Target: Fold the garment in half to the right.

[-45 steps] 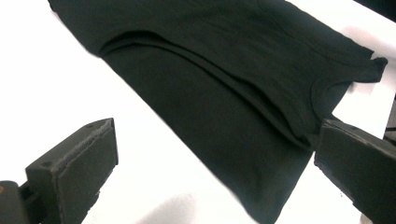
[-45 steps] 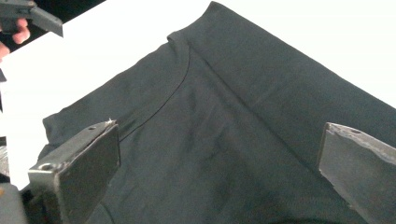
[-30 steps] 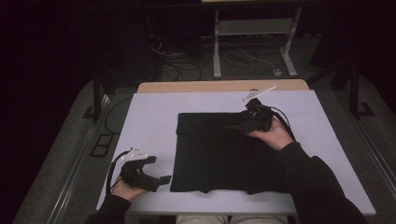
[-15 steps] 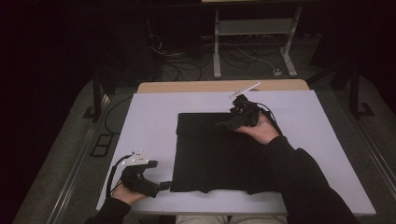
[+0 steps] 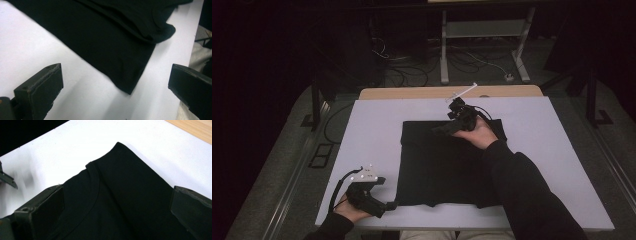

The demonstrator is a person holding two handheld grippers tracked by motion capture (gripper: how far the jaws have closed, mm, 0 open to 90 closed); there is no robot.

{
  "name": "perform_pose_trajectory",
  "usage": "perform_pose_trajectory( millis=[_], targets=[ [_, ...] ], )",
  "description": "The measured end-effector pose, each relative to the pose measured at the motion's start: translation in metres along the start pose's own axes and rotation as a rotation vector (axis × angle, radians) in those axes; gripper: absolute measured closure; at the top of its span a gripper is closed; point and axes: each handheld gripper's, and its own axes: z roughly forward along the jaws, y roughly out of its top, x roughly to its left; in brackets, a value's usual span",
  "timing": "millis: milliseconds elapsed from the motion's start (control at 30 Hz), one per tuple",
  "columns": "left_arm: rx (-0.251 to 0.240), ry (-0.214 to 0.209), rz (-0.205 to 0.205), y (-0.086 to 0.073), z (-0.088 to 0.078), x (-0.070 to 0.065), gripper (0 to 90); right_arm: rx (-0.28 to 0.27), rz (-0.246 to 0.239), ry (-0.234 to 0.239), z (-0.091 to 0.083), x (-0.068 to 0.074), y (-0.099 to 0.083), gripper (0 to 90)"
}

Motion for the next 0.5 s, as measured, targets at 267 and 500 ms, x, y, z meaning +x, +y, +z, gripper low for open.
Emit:
perform_pose_trajectory(
  millis=[267,500],
  targets=[
    [0.021,-0.012,0.005,-0.001,0.006,-0.001,0.0,-0.004,-0.004,-0.006,0.009,-0.001,0.008,0.0],
    [0.039,-0.038,0.009,-0.001,0.011,-0.004,0.0,0.0,-0.003,-0.002,0.02,-0.004,0.013,0.0]
  ],
)
